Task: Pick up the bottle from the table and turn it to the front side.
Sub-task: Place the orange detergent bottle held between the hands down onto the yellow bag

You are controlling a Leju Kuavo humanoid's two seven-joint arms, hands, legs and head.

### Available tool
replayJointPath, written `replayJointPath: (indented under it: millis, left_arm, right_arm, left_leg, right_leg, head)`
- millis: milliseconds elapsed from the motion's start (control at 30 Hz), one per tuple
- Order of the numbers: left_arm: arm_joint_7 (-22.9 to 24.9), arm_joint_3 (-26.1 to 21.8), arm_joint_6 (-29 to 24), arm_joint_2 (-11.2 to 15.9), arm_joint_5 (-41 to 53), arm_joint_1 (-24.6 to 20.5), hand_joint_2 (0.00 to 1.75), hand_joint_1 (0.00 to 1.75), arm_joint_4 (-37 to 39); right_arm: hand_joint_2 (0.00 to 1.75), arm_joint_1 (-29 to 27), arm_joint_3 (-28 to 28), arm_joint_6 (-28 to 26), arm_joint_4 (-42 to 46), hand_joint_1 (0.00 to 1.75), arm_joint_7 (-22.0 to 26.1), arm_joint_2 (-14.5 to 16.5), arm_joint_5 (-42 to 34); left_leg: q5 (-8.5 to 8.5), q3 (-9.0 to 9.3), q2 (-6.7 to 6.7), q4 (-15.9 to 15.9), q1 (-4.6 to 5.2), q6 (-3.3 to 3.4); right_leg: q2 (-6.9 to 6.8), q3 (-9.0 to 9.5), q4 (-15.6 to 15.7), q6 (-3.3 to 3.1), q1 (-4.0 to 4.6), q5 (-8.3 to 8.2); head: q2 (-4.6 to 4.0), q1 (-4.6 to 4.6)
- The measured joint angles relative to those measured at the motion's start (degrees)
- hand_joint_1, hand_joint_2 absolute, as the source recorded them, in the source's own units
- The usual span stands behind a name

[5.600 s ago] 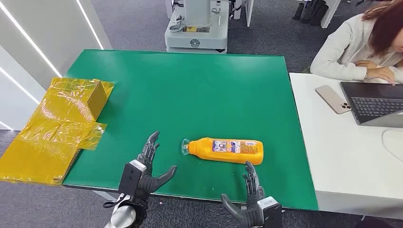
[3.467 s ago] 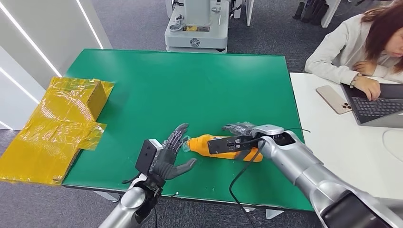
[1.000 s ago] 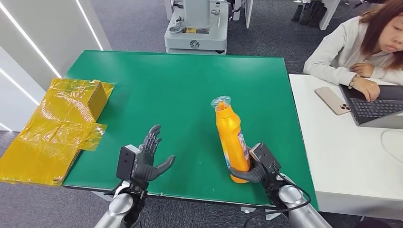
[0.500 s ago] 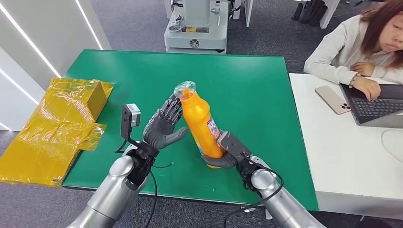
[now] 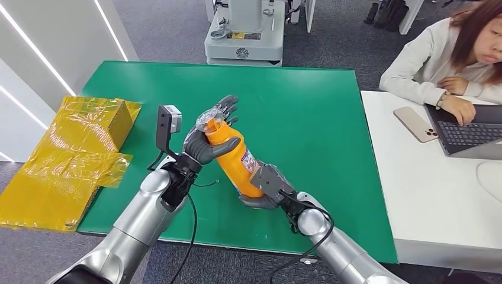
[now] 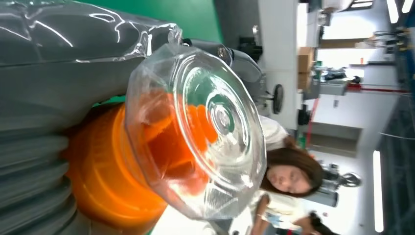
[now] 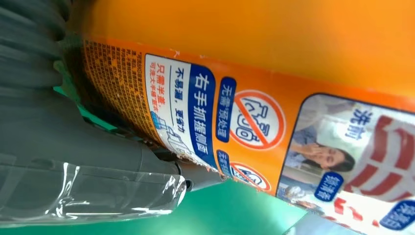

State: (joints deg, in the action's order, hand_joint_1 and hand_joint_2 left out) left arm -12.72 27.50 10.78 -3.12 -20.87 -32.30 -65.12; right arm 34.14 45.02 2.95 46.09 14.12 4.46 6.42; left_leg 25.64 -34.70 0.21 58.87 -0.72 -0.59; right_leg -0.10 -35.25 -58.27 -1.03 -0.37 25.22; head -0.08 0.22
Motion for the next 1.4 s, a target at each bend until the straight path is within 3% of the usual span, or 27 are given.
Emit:
replayJointPath:
  millis: [67,100,733,767,800,900,933,1200,1400]
  left_arm:
    - [0.0,0.2,0.3,0.1,0.6,-0.6,1.75,1.7,1.6]
    - [0.0,0.4,0.5,0.2,0.8,-0.8,1.75,1.75,2.2]
    - [1.9,3.0,6.6,1.8,-7.1,-0.8,1.75,1.75,3.5]
    - [2.2,3.1,7.1,1.8,-7.8,-0.8,1.75,1.75,3.5]
    - [2.4,3.3,7.4,1.9,-8.3,-0.8,1.75,1.75,3.5]
    - [2.2,3.8,7.5,1.9,-8.5,-0.8,1.75,1.75,3.5]
    - [1.9,3.9,7.1,1.8,-7.8,-0.9,1.75,1.75,3.5]
    - [-3.5,4.0,0.8,3.4,5.7,-3.1,1.75,1.75,3.4]
    - [-6.6,3.5,-8.3,4.8,20.6,-5.4,1.75,1.75,3.4]
  right_arm:
    - [1.75,-0.5,0.0,-0.3,-0.1,1.75,-0.3,0.0,0.3]
    - [1.75,-0.7,-0.1,-0.4,-0.1,1.75,-0.5,-0.1,0.3]
    - [1.75,-3.6,-0.8,-2.3,1.8,1.75,-0.2,-2.3,0.2]
    - [1.75,-3.9,-0.9,-2.4,2.1,1.7,-0.1,-2.5,0.0]
    - [1.75,-4.1,-1.1,-2.5,2.5,1.39,0.0,-2.7,-0.2]
    - [1.75,-4.9,-1.8,-2.7,3.7,0.13,0.3,-3.3,-0.8]
    - [1.75,-5.2,-2.1,-2.7,4.2,0.0,0.3,-3.6,-1.0]
    - [1.75,-9.1,-6.2,-2.9,10.9,0.0,0.1,-6.4,-3.2]
    - [1.75,-11.3,-8.8,-2.5,15.9,0.0,1.0,-8.3,-5.0]
  left_leg:
    - [0.0,0.0,0.02,0.0,0.0,0.0]
    - [0.0,0.0,0.03,0.0,0.0,0.0]
    - [0.01,-0.04,0.02,0.0,0.0,0.0]
    - [0.01,-0.04,0.02,0.0,0.0,0.0]
    - [0.01,-0.05,0.02,0.0,0.0,0.0]
    - [0.01,-0.05,0.01,0.0,0.0,0.0]
    - [0.01,-0.05,0.01,0.0,0.0,0.0]
    - [0.0,-0.06,0.0,0.0,0.0,0.01]
    - [0.01,-0.06,0.0,0.0,0.0,0.01]
  right_leg:
    - [0.02,-0.01,0.0,0.0,0.0,0.0]
    - [0.02,-0.02,0.0,0.0,0.0,0.0]
    - [0.02,-0.06,0.0,0.0,0.0,0.0]
    - [0.01,-0.06,0.0,0.0,0.0,0.0]
    - [0.01,-0.06,0.0,0.0,0.0,0.0]
    - [0.01,-0.06,0.0,0.0,0.0,0.0]
    - [0.01,-0.06,0.0,0.0,0.0,0.0]
    - [0.0,-0.06,0.0,0.0,0.0,0.0]
    - [0.0,-0.06,0.0,0.0,0.0,0.0]
  head:
    - [-0.01,-0.01]
    - [0.0,-0.01]
    - [0.0,0.0]
    - [0.0,0.0]
    - [0.0,0.0]
    - [0.01,0.0]
    - [0.01,0.0]
    - [0.0,0.0]
    - [0.0,0.0]
